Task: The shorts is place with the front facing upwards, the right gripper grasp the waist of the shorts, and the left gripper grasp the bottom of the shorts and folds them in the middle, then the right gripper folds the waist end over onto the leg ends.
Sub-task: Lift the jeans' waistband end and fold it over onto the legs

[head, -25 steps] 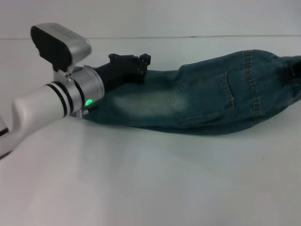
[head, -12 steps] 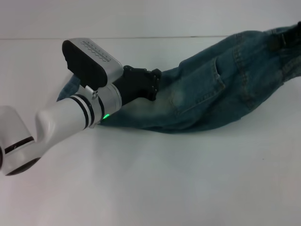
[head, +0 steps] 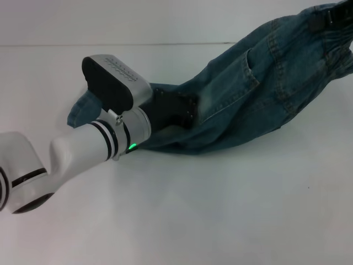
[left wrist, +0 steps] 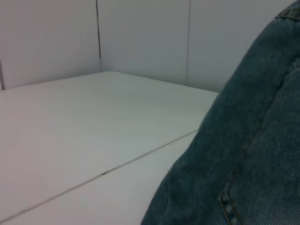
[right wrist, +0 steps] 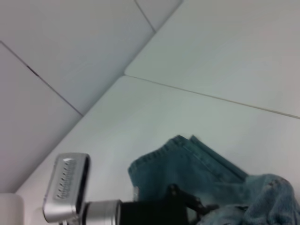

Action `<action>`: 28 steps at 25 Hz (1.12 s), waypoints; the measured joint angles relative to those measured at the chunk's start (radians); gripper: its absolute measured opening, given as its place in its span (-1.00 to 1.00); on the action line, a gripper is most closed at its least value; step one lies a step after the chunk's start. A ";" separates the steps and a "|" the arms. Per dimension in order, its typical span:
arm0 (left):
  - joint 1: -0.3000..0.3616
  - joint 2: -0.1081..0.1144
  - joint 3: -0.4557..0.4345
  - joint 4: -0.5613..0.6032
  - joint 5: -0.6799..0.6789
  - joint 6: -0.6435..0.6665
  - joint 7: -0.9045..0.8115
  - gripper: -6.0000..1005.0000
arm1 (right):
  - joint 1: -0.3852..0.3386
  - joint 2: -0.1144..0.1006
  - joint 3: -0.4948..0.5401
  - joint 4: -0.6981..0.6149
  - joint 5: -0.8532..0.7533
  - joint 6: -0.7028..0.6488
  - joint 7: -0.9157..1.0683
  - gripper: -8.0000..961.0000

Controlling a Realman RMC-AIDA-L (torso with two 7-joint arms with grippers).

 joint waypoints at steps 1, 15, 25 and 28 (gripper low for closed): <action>-0.004 0.000 0.000 -0.007 0.002 0.000 0.000 -0.99 | 0.000 -0.001 0.001 0.000 0.006 -0.001 0.001 -0.84; -0.037 0.000 -0.009 -0.104 0.015 0.043 0.000 -0.99 | 0.021 -0.006 0.011 0.000 0.049 0.009 0.002 -0.84; -0.040 0.000 -0.167 -0.171 0.188 0.088 0.001 -0.99 | 0.066 0.004 -0.007 0.008 0.049 0.007 0.002 -0.85; -0.037 0.000 -0.243 -0.191 0.272 0.088 0.001 -0.99 | 0.075 0.009 -0.016 0.009 0.046 0.005 0.003 -0.83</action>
